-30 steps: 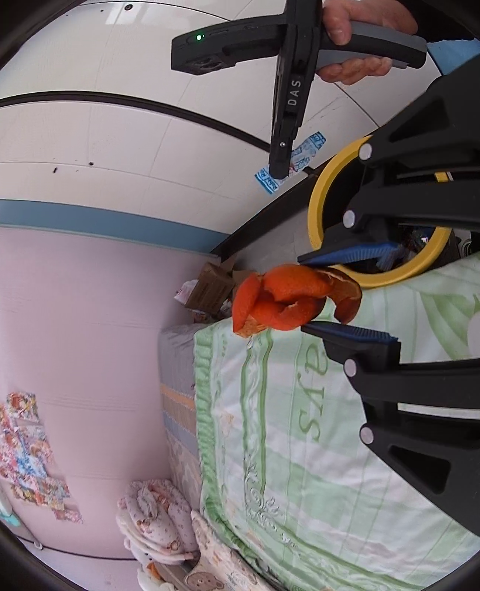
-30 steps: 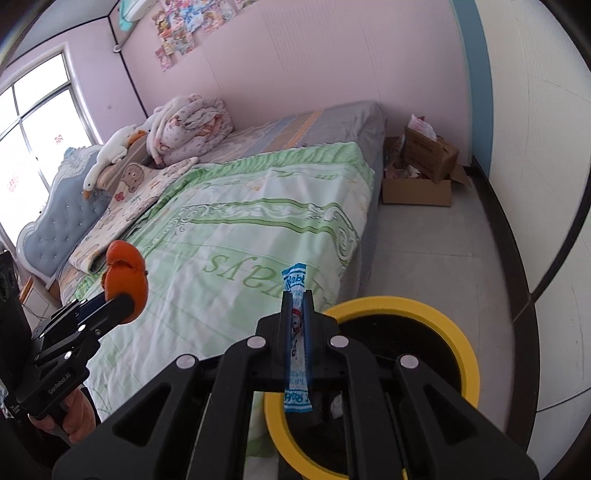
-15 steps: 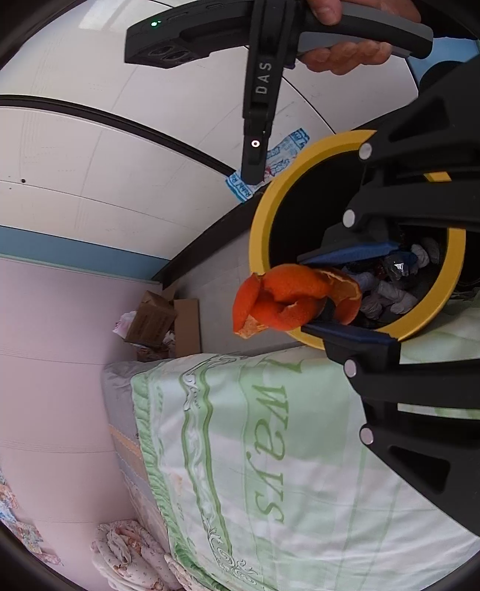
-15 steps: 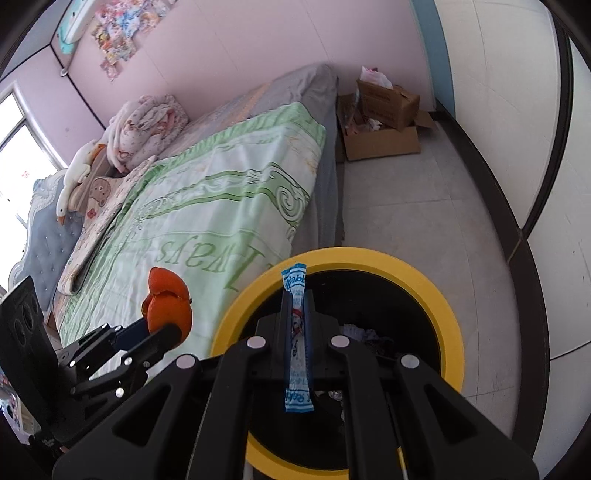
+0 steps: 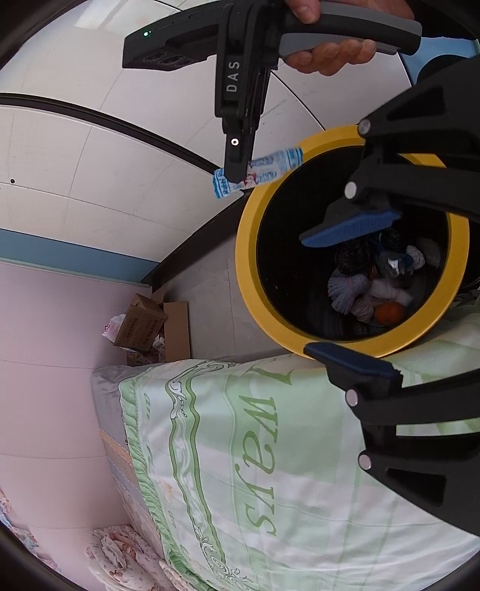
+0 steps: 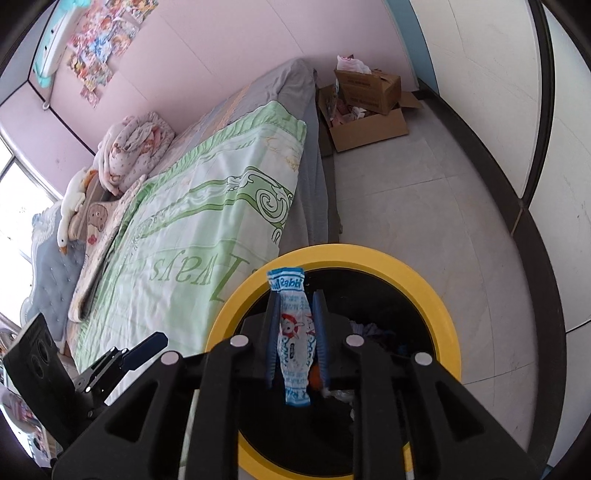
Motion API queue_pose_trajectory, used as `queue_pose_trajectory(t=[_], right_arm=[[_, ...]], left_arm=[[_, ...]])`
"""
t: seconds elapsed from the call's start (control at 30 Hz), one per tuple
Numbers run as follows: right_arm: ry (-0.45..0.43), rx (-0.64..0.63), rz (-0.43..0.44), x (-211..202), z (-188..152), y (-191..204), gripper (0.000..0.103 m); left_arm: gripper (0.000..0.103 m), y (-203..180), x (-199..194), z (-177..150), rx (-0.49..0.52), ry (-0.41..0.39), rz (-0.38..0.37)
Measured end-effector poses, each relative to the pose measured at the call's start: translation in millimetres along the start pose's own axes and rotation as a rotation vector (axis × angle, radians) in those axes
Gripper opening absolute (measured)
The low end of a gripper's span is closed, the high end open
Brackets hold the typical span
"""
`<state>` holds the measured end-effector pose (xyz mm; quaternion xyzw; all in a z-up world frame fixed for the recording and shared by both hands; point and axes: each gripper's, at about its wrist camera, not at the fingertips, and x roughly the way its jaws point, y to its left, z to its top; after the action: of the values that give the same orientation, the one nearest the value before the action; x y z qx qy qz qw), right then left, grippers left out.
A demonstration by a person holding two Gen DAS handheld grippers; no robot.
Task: Collect trash
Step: 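Open both tools to drop the peel and wrapper into the bin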
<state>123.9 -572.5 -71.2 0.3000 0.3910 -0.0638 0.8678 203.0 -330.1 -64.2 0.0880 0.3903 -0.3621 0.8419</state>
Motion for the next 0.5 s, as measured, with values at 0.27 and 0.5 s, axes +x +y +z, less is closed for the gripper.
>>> queue_pose_trajectory(t=[0.27, 0.5], right_arm=[[0.003, 0.032, -0.008, -0.9, -2.7, -4.6, 0.023], [0.01, 0.0, -0.008, -2.1, -5.1, 10.3, 0.023]], left_arm=[[0.051, 8.0, -13.9, -1.2, -0.014, -0.018, 0.014], [0.051, 29.1, -38.0, -5.6, -0.043, -0.05, 0.042]])
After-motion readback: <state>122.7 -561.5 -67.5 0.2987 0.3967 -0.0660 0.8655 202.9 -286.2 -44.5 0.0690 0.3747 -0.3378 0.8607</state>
